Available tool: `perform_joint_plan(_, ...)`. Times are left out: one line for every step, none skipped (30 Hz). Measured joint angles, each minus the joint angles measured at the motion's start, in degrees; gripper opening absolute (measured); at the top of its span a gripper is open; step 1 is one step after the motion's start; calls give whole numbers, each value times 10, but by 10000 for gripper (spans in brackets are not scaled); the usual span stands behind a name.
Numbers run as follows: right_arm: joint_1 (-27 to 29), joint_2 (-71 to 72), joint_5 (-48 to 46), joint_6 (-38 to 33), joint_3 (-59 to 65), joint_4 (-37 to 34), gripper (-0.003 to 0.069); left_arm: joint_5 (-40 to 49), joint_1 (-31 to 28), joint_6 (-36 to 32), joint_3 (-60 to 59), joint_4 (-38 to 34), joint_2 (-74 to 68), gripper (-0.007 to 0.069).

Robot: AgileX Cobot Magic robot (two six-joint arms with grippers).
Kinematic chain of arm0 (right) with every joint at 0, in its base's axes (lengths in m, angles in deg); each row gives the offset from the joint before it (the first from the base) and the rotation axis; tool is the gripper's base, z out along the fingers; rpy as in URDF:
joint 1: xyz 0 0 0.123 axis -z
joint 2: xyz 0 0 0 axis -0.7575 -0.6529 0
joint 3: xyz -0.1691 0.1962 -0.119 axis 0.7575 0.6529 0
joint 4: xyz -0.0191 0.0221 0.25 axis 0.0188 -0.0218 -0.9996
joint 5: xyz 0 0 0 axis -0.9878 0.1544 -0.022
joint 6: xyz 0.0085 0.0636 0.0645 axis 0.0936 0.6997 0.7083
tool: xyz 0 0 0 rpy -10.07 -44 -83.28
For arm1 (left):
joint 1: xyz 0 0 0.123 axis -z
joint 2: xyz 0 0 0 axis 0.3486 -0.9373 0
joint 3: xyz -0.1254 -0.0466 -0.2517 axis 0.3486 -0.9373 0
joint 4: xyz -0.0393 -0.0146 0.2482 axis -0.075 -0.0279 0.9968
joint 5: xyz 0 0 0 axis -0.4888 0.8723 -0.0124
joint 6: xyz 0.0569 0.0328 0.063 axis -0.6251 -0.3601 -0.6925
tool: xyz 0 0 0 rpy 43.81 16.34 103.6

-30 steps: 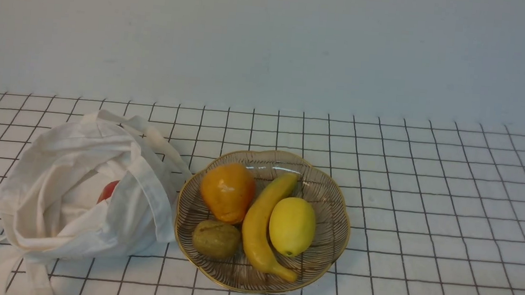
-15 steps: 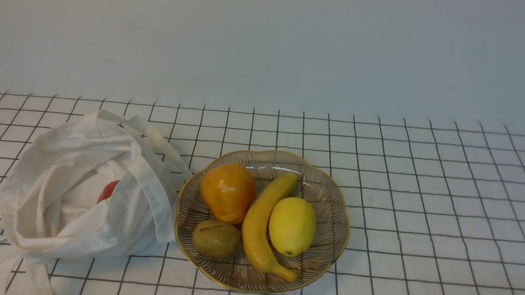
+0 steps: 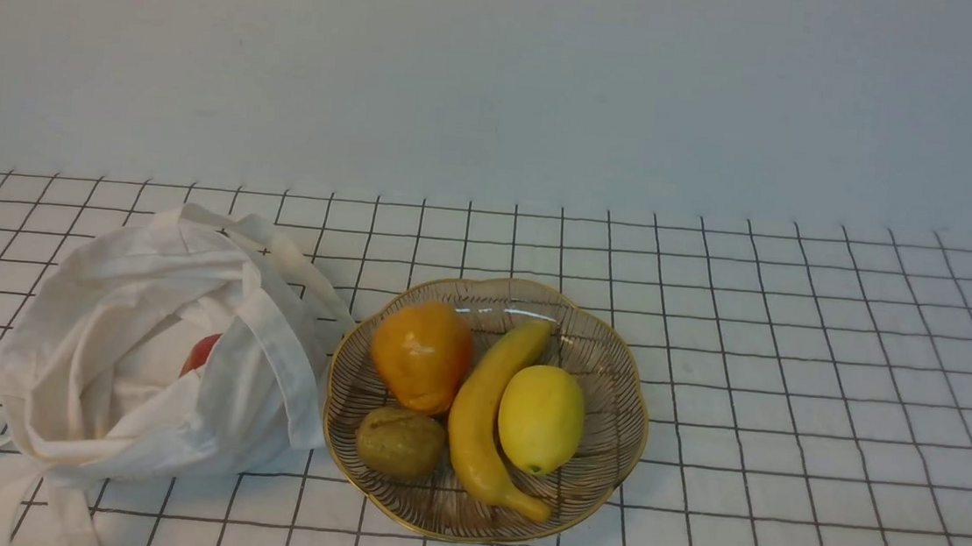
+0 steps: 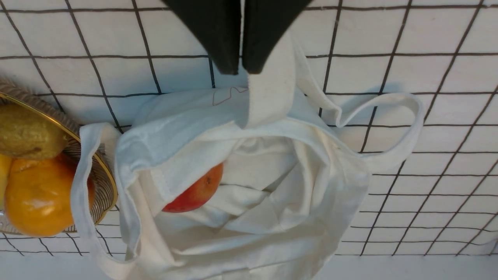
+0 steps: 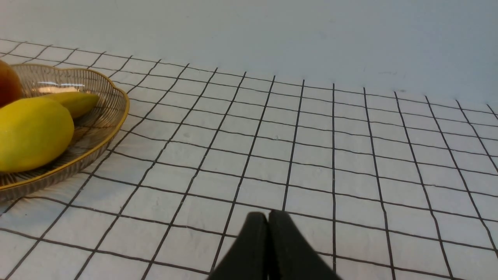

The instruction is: Take the fruit out of the bag on the white checkered tablecloth and place them on the plate.

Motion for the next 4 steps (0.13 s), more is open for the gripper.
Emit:
perform_joint_plan(0, 0, 0, 0, 0, 0, -14, 0, 0, 0, 0, 0, 0, -8)
perform_joint_plan(0, 0, 0, 0, 0, 0, -14, 0, 0, 0, 0, 0, 0, -8)
perform_joint_plan(0, 0, 0, 0, 0, 0, -14, 0, 0, 0, 0, 0, 0, -8)
perform_joint_plan(0, 0, 0, 0, 0, 0, -14, 0, 0, 0, 0, 0, 0, -8)
